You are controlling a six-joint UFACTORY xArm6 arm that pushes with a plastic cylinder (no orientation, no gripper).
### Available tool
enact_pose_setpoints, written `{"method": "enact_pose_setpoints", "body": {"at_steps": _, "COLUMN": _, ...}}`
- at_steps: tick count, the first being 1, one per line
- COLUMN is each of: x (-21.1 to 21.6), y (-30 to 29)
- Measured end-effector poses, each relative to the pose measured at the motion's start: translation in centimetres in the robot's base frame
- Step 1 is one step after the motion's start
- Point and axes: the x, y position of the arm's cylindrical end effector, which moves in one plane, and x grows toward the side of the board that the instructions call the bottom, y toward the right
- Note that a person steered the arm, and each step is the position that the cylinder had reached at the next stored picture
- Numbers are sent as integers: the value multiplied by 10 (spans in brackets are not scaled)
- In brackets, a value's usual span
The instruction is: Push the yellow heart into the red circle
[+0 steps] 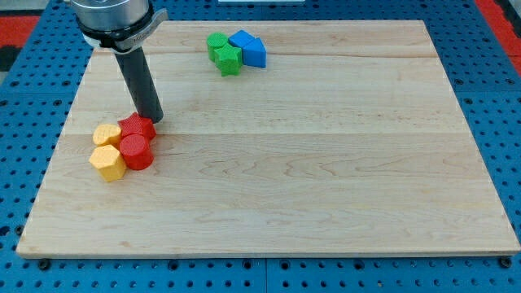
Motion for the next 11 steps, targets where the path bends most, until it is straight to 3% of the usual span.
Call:
{"method": "enact_pose_setpoints", "body": {"at_steps": 3, "x": -12, "y": 12}}
{"method": "enact_pose_setpoints", "body": {"at_steps": 5, "x": -32, "y": -41}}
{"method": "enact_pose_setpoints", "body": {"at_steps": 6, "x": -24, "y": -77}}
{"method": "enact_pose_setpoints", "body": {"at_steps": 7, "x": 16, "y": -85}}
{"method": "enact_pose_setpoints", "body": {"at_steps": 9, "x": 66, "y": -34}}
{"method": "enact_pose_setpoints", "body": {"at_steps": 11, "x": 68, "y": 19}}
